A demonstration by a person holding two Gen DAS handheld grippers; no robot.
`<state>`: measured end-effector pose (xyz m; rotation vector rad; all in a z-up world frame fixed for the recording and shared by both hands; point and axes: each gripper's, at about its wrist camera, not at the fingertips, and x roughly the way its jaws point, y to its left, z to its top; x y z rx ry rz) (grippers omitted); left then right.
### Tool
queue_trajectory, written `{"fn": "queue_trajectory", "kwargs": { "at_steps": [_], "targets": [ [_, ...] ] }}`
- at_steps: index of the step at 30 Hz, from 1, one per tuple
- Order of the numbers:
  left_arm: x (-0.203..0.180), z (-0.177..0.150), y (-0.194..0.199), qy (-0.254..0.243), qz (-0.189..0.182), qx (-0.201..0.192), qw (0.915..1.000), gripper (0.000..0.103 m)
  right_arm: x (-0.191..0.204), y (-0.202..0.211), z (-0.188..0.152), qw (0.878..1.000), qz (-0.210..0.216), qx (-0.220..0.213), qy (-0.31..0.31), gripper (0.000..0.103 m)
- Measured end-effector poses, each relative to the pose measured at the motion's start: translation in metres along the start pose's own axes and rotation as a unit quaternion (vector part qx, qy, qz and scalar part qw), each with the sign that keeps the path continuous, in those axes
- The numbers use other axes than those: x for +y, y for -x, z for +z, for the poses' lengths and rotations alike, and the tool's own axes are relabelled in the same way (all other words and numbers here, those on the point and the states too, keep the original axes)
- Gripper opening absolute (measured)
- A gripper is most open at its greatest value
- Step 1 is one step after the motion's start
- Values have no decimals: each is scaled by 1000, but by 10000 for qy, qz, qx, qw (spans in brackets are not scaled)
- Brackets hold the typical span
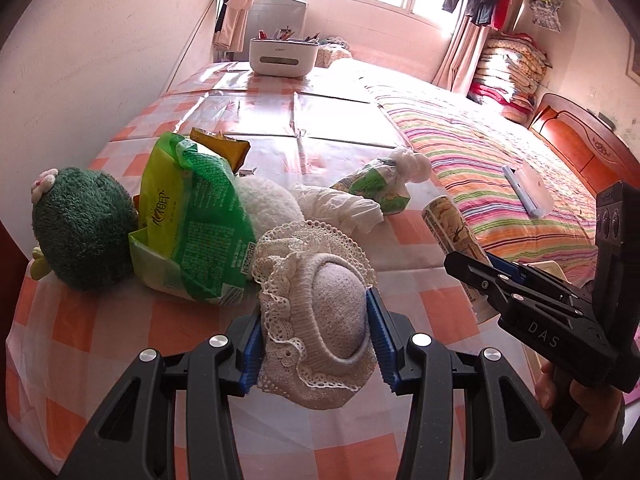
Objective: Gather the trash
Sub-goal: 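Carry the cream drink bottle and lace hat over the cream bin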
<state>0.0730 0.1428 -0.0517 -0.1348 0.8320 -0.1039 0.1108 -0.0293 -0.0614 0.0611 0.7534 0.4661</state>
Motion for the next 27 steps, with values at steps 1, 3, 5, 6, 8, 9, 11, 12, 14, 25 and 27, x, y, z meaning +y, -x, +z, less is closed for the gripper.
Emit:
{"fn": "queue_trajectory", "kwargs": {
  "at_steps": [1,3,5,6,8,9,11,12,14,25,27],
  "targets": [
    [-4,0,-1,-32,-27,8,10000,45,-4,4,-1,10000,-25,-28,-32,28],
    [-11,0,-2,-72,-82,21,9999,45,-11,9,-2,9999,-60,-66,-75,28],
    [-17,1,-3,-133,-125,31,9998,45,-17,15,-2,9998,-112,-124,-135,28],
    [-21,0,-3,-153,-148,27,9998,45,-21,18,-2,9997,-123,-143,-160,28],
    [-29,0,-3,-205,-209,35,9996,45,-26,24,-3,9995,-170,-191,-203,28],
    [-33,0,-4,-243,-240,41,9994,45,-29,27,-3,9993,-190,-213,-224,28],
    [-41,1,-5,-303,-299,45,9991,45,-34,33,-4,9991,-235,-250,-261,28],
    [-45,1,-6,-345,-332,49,9988,45,-37,36,-5,9989,-264,-271,-278,28],
    [-54,1,-6,-415,-396,54,9983,45,-43,42,-7,9985,-314,-317,-320,28],
    [-96,-6,-11,-663,-758,144,9948,45,-86,79,-23,9939,-671,-550,-686,28],
    [-102,-7,-12,-681,-849,164,9939,45,-94,85,-25,9925,-740,-591,-776,28]
  ]
}}
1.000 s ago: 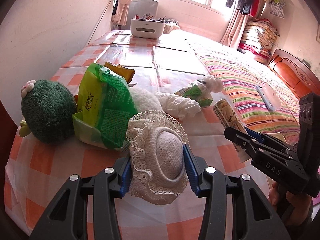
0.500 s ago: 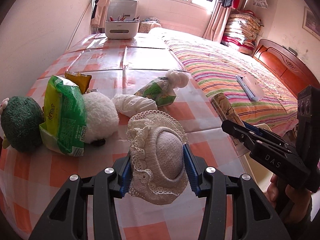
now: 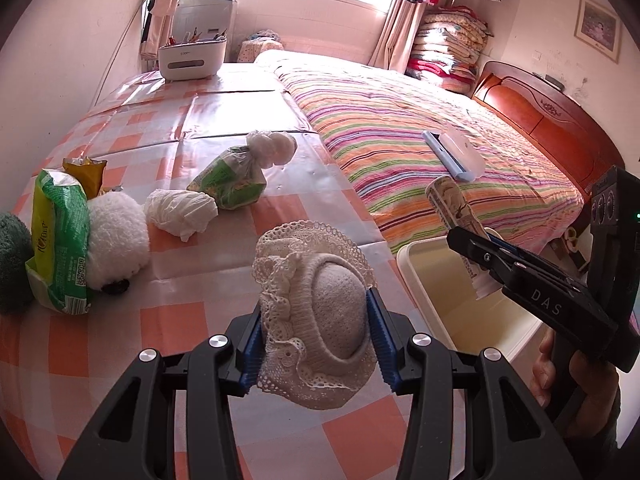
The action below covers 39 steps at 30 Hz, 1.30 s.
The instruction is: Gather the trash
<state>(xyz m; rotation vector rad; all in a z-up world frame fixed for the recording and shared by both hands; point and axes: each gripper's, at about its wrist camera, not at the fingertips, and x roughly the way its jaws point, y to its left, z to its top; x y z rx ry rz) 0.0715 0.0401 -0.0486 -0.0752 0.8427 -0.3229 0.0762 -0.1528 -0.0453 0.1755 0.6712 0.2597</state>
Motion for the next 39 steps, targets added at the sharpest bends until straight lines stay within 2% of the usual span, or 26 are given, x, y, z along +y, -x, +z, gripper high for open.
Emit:
{"fn": "queue_trajectory", "kwargs": {
  "at_steps": [9,14,25,28,39],
  "targets": [
    [-34,4,-2,-32,-589,27,9983,45,-31,22,-5,9992,-221,-183,-295,29],
    [-58,1,-3,-227,-746,40,9969,45,-45,29,-10,9981,-324,-227,-468,29],
    [-82,0,-8,-429,-899,116,9950,45,-72,44,-21,9937,-555,-405,-887,32],
    [-84,-1,-10,-435,-918,128,9947,45,-78,48,-23,9919,-581,-494,-1018,42],
    [-99,-2,-17,-483,-1096,146,9927,46,-84,55,-23,9886,-593,-687,-1205,48]
  ]
}}
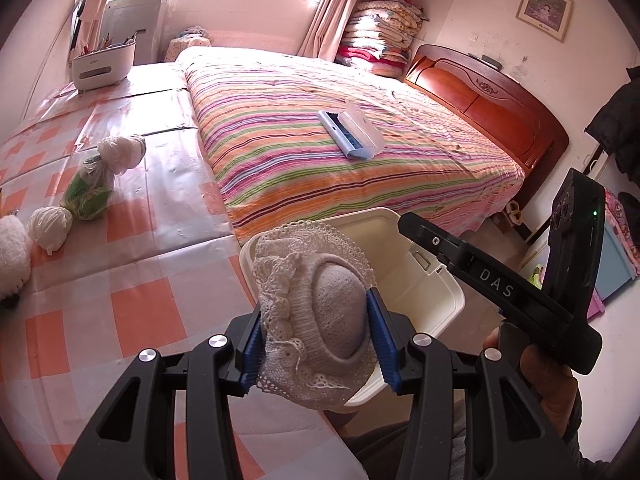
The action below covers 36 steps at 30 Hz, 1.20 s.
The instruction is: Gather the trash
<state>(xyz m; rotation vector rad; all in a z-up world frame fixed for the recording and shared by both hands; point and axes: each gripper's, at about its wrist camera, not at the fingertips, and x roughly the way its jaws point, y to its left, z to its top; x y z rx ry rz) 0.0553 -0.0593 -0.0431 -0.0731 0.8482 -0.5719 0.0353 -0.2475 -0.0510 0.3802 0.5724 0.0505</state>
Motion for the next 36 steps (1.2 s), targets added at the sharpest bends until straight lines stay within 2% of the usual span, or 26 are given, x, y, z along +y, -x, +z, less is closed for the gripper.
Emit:
{"fn": "queue_trajectory", "kwargs": {
  "at_steps": [12,13,16,20,27,36],
  "targets": [
    [-13,-3,-12,61,-182,37,9998,46,-9,2,1,9997,13,-62,-219,49],
    [-13,-3,-12,68,-199,45,9998,49,-9,3,1,9997,15,-65,-214,49],
    [-14,-3,-10,153,-224,-4,9996,68,-9,3,1,9997,16,-79,-236,50],
    [-17,-3,0,91,-177,-193,9996,77,-12,4,0,9995,2,-103,-287,50],
    [0,4,16,314,39,-339,9989,79,-14,4,-1,9994,11,-109,-335,56],
    [35,9,29,673,402,-468,9958,79,4,-4,-2,9997,144,-29,-210,56]
  ]
}}
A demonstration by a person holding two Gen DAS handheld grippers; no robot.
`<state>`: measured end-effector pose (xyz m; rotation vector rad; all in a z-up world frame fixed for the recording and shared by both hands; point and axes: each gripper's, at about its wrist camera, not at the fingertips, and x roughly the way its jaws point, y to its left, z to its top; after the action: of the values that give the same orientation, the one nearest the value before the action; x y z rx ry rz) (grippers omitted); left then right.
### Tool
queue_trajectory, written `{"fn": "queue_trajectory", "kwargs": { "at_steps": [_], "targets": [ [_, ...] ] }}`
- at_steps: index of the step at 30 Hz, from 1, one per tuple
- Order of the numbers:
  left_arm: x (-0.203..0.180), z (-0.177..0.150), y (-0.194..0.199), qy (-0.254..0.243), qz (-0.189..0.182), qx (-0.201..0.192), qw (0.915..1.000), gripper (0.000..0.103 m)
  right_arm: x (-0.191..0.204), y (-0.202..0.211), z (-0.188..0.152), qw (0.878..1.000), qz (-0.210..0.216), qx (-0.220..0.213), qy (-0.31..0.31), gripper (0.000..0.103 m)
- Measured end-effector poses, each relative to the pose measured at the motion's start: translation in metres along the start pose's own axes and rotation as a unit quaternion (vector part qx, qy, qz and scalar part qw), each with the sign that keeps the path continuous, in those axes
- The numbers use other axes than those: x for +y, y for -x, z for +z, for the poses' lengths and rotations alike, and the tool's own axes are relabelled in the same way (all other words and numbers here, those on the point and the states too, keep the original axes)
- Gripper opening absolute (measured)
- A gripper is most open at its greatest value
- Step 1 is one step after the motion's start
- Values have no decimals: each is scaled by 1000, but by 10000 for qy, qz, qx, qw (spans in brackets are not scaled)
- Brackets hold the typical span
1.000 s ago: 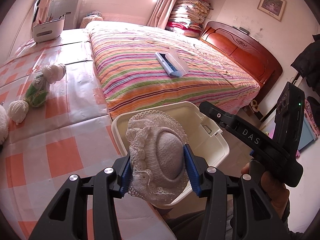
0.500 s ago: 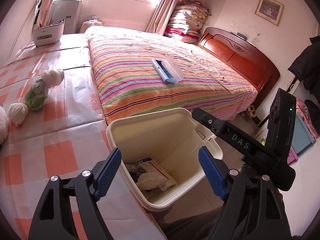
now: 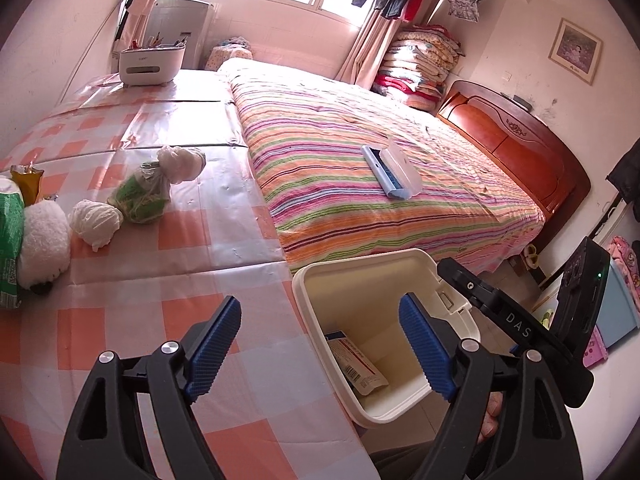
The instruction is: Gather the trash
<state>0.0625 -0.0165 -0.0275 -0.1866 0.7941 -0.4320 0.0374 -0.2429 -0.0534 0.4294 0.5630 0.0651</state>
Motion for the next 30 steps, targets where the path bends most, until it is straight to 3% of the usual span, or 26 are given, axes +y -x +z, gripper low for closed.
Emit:
{"fn": "queue_trajectory", "kwargs": {
  "at_steps": [13,21,30],
  "targets": [
    [63,10,26,527,742,-316,9954,79,57,-30,-10,9978,450,321,372,57],
    [111,11,47,641,1753,-589,9807,79,95,-49,-20,9935,786,550,605,58],
    [165,10,54,1032,2218,-461,9685,79,125,-71,-31,9887,1017,817,736,59]
  ]
}}
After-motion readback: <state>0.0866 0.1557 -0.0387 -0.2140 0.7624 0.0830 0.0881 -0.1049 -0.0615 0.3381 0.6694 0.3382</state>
